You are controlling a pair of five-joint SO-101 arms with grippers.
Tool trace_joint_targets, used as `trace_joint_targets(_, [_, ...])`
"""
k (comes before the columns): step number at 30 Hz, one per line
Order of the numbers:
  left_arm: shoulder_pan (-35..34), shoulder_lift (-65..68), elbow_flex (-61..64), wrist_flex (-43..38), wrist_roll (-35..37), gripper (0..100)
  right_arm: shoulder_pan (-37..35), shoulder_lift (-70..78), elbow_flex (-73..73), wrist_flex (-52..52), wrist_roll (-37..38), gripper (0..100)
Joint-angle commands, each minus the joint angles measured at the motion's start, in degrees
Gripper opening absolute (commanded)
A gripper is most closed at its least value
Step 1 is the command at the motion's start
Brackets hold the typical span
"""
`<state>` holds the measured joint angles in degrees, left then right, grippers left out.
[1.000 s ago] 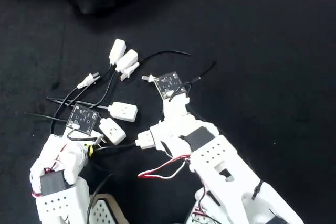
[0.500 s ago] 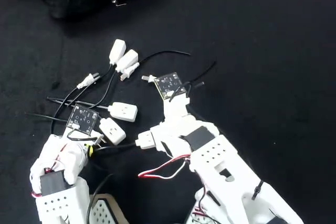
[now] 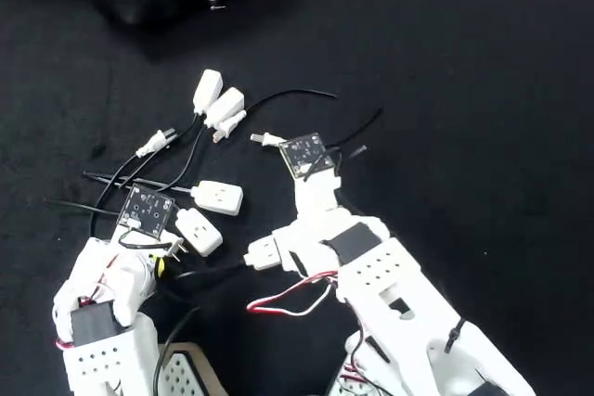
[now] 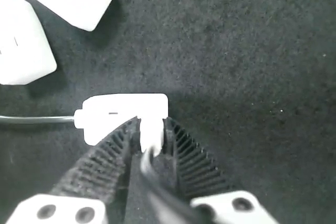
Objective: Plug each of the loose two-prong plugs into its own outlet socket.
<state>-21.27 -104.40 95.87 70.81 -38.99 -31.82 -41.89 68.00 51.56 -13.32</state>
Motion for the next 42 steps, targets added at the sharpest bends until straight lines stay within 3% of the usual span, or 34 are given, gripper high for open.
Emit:
trace_joint_targets(1, [-0.66, -0.09, 0.31, -1.05, -0.18, 23, -2.90, 0.75, 1.80, -1.49, -0.35, 1.1])
trace_joint_targets(7, [-0.75, -0.09, 0.31, -1.05, -0.18, 23, -8.79, 8.84, 1.36, -3.69, -0.18, 1.2])
trace_joint_targets(12, [-0.31, -0.09, 0.40, -1.05, -0.18, 23, -9.32, 17.71, -3.03, -3.69, 1.49, 1.2])
trace_joint_targets(15, [-0.22, -0.09, 0.40, -1.05, -0.18, 23, -8.70, 17.54, -7.25, 1.32, 2.11, 5.3])
trace_joint_targets(22, [1.36, -0.09, -0.04, -0.70, -0.18, 23, -7.82, 7.69, -19.03, 19.16, 1.05, 30.0])
trace_joint_targets(28, [3.12, -0.09, -6.64, 2.46, -0.18, 23, -7.12, -0.66, -28.53, 35.96, 7.82, 31.3])
trace_joint_targets(31, [9.63, -0.09, -14.11, 6.77, 0.18, 23, -1.23, -2.42, -33.98, 45.80, 15.30, 30.6])
trace_joint_targets(36, [29.14, 0.44, -19.12, 7.74, 5.63, 24, 20.57, -0.04, -41.36, 49.23, 26.20, 23.1])
trace_joint_targets(42, [43.91, 13.36, -18.51, 0.97, 8.26, 24, 37.36, 2.77, -41.80, 45.45, 27.25, 13.1])
